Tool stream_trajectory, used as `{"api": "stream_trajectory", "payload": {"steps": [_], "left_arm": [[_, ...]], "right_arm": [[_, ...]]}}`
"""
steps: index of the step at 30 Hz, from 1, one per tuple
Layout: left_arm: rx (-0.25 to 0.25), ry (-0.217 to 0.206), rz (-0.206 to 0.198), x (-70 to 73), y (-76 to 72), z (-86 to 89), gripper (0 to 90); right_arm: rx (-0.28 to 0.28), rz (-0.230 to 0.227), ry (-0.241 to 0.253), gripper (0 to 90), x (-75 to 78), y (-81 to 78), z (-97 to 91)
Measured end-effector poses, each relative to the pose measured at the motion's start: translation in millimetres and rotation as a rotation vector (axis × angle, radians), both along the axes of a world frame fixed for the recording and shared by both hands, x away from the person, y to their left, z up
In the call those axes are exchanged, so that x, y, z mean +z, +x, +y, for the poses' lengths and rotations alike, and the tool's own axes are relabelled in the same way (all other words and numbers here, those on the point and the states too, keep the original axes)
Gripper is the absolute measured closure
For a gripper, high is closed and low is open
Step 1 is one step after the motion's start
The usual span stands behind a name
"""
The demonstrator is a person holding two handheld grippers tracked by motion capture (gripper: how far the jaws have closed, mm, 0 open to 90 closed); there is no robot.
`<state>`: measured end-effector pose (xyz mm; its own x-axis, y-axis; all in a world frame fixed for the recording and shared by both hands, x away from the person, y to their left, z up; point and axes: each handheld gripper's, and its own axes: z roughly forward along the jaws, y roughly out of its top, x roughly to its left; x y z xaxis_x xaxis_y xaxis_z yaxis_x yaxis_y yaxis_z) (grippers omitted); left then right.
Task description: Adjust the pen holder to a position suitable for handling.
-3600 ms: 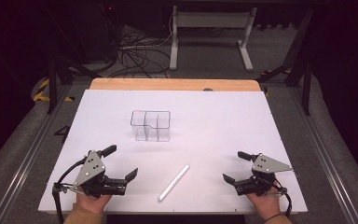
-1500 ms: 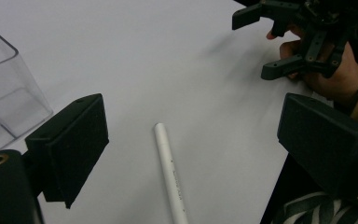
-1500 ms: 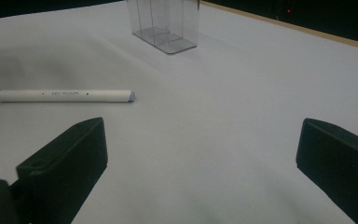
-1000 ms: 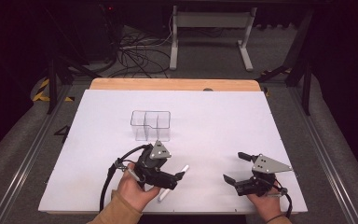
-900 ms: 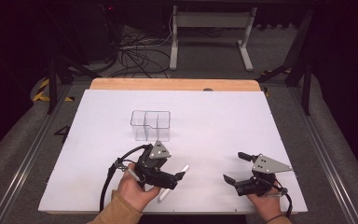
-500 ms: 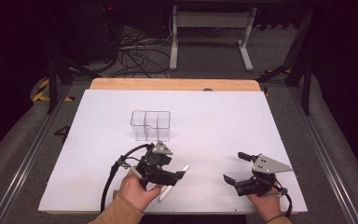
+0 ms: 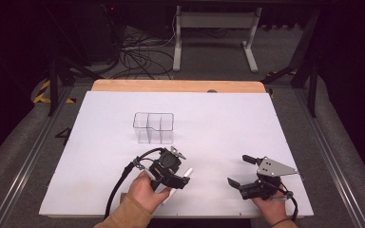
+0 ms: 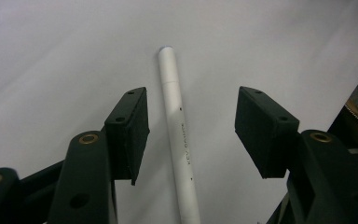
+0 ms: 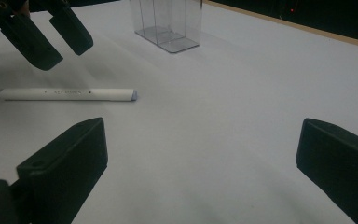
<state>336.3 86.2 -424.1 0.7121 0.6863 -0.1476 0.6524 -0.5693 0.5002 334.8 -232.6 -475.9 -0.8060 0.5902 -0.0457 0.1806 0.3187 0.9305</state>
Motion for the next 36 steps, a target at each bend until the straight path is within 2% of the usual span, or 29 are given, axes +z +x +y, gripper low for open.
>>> {"api": "stream_trajectory", "payload": {"steps": [4, 8, 15, 17, 20, 28, 30, 36], "left_arm": [[0.010, 0.005, 0.021, -3.3, 2.0, -2.3, 48.9], [0.015, 0.035, 0.031, -8.8, 4.3, -6.7, 52.9], [0.010, 0.075, 0.017, -13.6, 4.2, -12.1, 59.8], [0.002, 0.107, 0.009, -15.4, 3.0, -15.4, 61.8], [-0.001, 0.126, 0.007, -17.4, 2.7, -17.8, 63.9], [0.009, 0.145, 0.014, -20.8, 3.6, -20.6, 70.5], [0.013, 0.162, 0.011, -22.1, 4.2, -21.2, 72.3], [0.017, 0.167, 0.019, -25.7, 5.7, -22.4, 76.5]], "right_arm": [[-0.001, 0.001, 0.000, 2.5, -0.1, 0.1, 0.1], [0.000, 0.003, 0.000, 2.5, -0.1, -0.1, 0.3], [0.001, 0.003, 0.000, 2.5, -0.1, -0.1, 0.3], [0.001, 0.003, 0.000, 2.5, -0.1, -0.2, 0.3], [0.001, 0.003, 0.000, 2.5, -0.1, -0.2, 0.4], [0.002, 0.001, 0.000, 2.5, -0.1, -0.2, 0.3], [0.002, 0.003, 0.000, 2.5, -0.1, -0.2, 0.4], [0.005, -0.001, -0.001, 2.5, -0.1, 0.0, 0.4]]}}
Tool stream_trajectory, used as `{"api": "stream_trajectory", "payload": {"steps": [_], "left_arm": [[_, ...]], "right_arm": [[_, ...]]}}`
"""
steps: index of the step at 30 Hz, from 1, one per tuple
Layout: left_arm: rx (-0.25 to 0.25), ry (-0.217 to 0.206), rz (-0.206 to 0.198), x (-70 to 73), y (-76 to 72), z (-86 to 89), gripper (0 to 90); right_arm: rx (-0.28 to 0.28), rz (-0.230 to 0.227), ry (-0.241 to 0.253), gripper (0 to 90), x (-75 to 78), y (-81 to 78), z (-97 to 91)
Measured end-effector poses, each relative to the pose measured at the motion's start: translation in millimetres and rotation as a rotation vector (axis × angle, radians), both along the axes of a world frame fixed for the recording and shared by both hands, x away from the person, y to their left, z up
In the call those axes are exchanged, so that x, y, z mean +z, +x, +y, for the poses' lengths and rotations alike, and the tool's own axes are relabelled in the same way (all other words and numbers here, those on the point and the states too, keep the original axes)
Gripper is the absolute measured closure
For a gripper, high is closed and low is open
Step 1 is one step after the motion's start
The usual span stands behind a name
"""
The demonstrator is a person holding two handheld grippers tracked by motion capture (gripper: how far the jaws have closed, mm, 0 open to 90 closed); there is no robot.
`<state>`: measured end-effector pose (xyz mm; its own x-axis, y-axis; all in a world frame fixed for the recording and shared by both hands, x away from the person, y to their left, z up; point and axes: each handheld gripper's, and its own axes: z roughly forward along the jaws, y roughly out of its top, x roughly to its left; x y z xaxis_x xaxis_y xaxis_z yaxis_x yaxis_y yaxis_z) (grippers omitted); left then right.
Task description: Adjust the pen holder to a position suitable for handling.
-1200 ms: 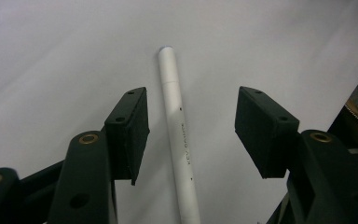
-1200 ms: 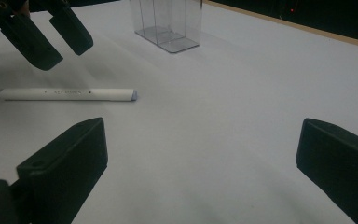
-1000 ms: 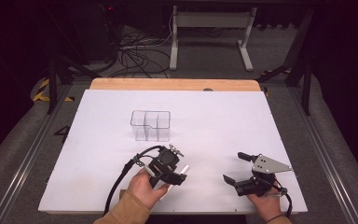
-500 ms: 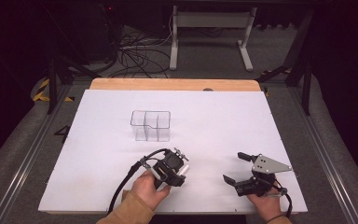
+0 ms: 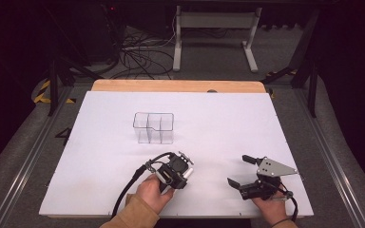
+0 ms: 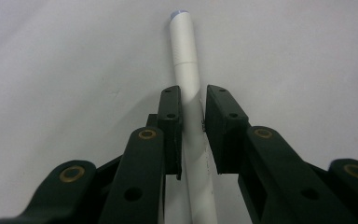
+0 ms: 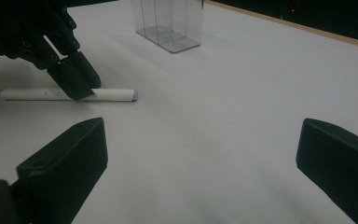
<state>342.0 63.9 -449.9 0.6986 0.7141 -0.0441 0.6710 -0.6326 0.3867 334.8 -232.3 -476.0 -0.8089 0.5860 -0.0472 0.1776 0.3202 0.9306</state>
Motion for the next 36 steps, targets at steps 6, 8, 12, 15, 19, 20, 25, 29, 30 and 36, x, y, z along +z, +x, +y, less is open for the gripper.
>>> {"api": "stream_trajectory", "payload": {"steps": [6, 8, 12, 15, 19, 20, 25, 29, 30, 36], "left_arm": [[0.011, 0.010, -0.001, -3.7, -0.9, -2.5, 77.2], [0.012, 0.007, -0.003, -3.7, -0.8, -2.2, 77.6], [0.014, 0.010, -0.005, -3.8, -0.7, -1.7, 77.8], [0.014, 0.009, -0.005, -3.8, -0.7, -1.8, 78.0], [0.013, 0.005, -0.001, -3.7, -0.7, -1.9, 78.3], [0.012, 0.003, -0.001, -3.6, -0.7, -2.0, 78.4], [0.008, 0.007, -0.014, -1.6, -1.6, -1.9, 78.5], [0.008, -0.009, -0.030, 4.5, -4.9, -0.9, 78.5], [0.001, -0.016, -0.041, 7.9, -6.3, -0.3, 78.6], [-0.002, -0.036, -0.067, 17.5, -9.9, 2.4, 78.5]], "right_arm": [[0.003, -0.001, 0.000, 2.5, 0.1, -0.1, 0.0], [0.003, 0.000, 0.000, 2.5, 0.1, -0.2, 0.0], [0.002, 0.003, 0.000, 2.5, 0.1, -0.4, 0.0], [0.002, 0.003, 0.001, 2.5, 0.1, -0.5, 0.1], [0.004, 0.000, 0.002, 2.5, 0.0, -0.2, 0.2], [0.005, -0.001, 0.000, 2.5, 0.0, -0.1, 0.1], [0.003, 0.003, 0.001, 2.5, 0.1, -0.5, 0.0], [0.003, 0.003, 0.001, 2.5, 0.1, -0.5, 0.0], [0.004, 0.002, 0.001, 2.5, 0.1, -0.4, -0.1], [0.005, 0.001, 0.001, 2.5, 0.0, -0.1, 0.0]]}}
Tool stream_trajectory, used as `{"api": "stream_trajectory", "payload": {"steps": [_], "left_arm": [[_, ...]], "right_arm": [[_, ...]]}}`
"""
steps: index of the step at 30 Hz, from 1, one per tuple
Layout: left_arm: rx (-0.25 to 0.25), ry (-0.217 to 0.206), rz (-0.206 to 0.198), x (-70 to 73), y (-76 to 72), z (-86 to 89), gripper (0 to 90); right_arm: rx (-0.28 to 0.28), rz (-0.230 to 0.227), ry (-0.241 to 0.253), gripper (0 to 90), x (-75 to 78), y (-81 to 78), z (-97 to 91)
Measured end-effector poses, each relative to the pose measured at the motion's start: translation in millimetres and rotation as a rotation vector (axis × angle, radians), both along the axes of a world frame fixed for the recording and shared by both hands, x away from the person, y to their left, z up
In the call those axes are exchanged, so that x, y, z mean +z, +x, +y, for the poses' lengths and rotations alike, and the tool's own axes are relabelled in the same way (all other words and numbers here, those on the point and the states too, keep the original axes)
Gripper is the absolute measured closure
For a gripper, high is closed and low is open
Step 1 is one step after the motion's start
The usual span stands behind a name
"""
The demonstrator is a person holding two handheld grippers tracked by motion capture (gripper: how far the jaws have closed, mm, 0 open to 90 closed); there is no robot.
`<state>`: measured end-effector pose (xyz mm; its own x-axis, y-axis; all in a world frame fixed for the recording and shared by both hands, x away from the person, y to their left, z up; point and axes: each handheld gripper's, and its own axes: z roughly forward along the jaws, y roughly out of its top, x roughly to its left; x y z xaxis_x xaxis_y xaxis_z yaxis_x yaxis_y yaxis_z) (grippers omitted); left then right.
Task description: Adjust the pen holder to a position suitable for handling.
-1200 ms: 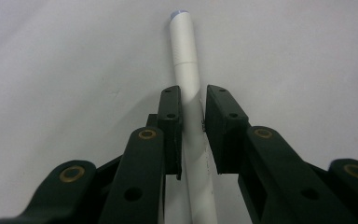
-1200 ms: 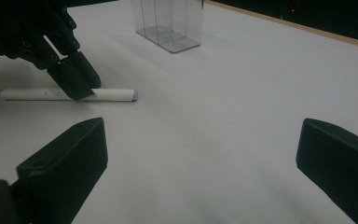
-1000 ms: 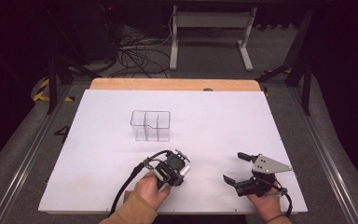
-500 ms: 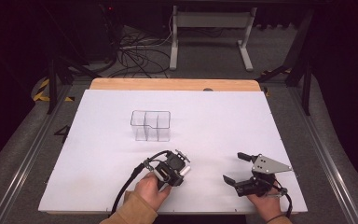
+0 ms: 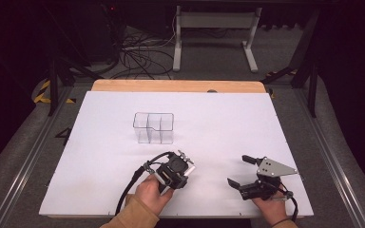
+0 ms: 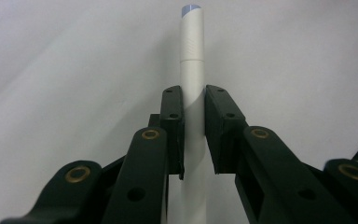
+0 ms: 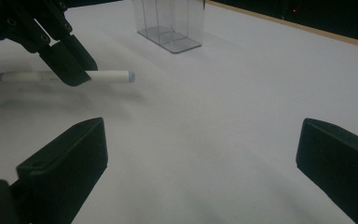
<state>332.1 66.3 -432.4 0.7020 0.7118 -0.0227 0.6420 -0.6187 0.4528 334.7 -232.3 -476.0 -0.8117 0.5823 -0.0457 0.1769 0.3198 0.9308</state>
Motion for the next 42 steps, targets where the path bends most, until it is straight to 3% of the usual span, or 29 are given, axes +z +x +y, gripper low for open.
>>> {"api": "stream_trajectory", "payload": {"steps": [14, 17, 25, 31, 42], "left_arm": [[-0.007, -0.047, -0.043, 13.6, -5.0, 4.8, 78.5], [-0.020, -0.097, -0.067, 19.9, -7.2, 8.4, 78.6], [-0.020, -0.185, -0.136, 33.2, -9.3, 19.7, 78.5], [-0.049, -0.234, -0.191, 43.1, -11.4, 27.8, 78.5], [-0.056, -0.357, -0.262, 55.0, -13.1, 41.6, 78.5]], "right_arm": [[-0.004, 0.005, 0.001, 2.5, -0.2, 0.1, -0.1], [-0.004, 0.004, 0.001, 2.5, -0.2, 0.0, -0.2], [-0.004, 0.004, 0.002, 2.5, -0.2, 0.1, -0.1], [-0.004, 0.003, 0.002, 2.5, -0.3, 0.2, 0.0], [-0.003, 0.003, 0.002, 2.5, -0.3, 0.1, 0.1]]}}
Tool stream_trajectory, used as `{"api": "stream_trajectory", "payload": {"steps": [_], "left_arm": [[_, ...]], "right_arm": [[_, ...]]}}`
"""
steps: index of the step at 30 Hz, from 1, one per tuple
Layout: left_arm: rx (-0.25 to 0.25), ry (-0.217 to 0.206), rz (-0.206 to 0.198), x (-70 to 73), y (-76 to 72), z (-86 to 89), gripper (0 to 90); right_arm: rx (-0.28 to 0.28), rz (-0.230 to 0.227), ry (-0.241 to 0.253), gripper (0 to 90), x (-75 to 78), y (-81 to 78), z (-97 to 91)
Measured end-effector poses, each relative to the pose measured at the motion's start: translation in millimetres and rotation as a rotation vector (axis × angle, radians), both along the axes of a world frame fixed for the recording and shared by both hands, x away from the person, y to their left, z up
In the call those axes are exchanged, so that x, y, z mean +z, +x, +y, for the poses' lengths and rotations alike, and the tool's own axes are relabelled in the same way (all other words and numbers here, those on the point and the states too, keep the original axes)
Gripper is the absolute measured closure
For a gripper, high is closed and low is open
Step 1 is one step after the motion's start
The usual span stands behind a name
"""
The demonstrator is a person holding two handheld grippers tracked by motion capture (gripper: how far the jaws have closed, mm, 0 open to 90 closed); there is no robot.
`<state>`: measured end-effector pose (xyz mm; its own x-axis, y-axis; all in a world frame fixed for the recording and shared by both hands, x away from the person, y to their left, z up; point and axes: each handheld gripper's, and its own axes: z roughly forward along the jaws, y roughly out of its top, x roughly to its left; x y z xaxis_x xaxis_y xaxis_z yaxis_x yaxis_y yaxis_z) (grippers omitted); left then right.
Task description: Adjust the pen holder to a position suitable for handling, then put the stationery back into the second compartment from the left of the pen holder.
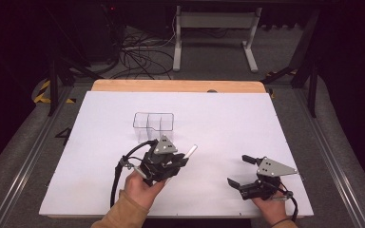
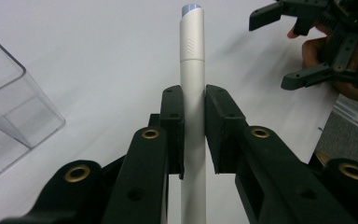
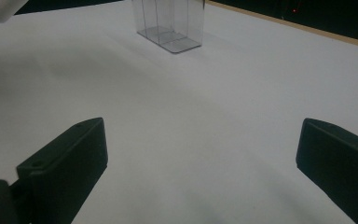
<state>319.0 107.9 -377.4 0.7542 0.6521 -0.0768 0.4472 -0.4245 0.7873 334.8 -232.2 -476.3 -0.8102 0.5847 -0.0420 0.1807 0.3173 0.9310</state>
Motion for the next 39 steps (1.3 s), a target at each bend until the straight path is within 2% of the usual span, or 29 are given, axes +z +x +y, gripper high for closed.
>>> {"api": "stream_trajectory", "payload": {"steps": [2, 8, 16, 25, 39], "left_arm": [[0.002, -0.025, -0.013, 1.7, -0.4, 2.3, 78.5], [0.000, -0.061, -0.072, 5.3, -0.5, 7.5, 78.4], [0.009, -0.121, -0.104, 10.2, 4.4, 16.3, 78.4], [0.013, -0.145, -0.156, 18.6, 14.6, 25.9, 78.4], [0.019, -0.177, -0.127, 29.3, 43.1, 37.6, 78.4]], "right_arm": [[0.000, 0.000, 0.000, 2.5, 0.0, 0.1, 0.1], [0.000, -0.001, 0.004, 2.5, -0.7, 0.1, 0.7], [-0.001, -0.001, 0.006, 2.4, -0.8, 0.3, 0.9], [0.000, 0.000, 0.008, 2.4, -0.9, 0.1, 1.2], [0.000, -0.002, 0.005, 2.3, -0.9, 0.4, 0.8]]}}
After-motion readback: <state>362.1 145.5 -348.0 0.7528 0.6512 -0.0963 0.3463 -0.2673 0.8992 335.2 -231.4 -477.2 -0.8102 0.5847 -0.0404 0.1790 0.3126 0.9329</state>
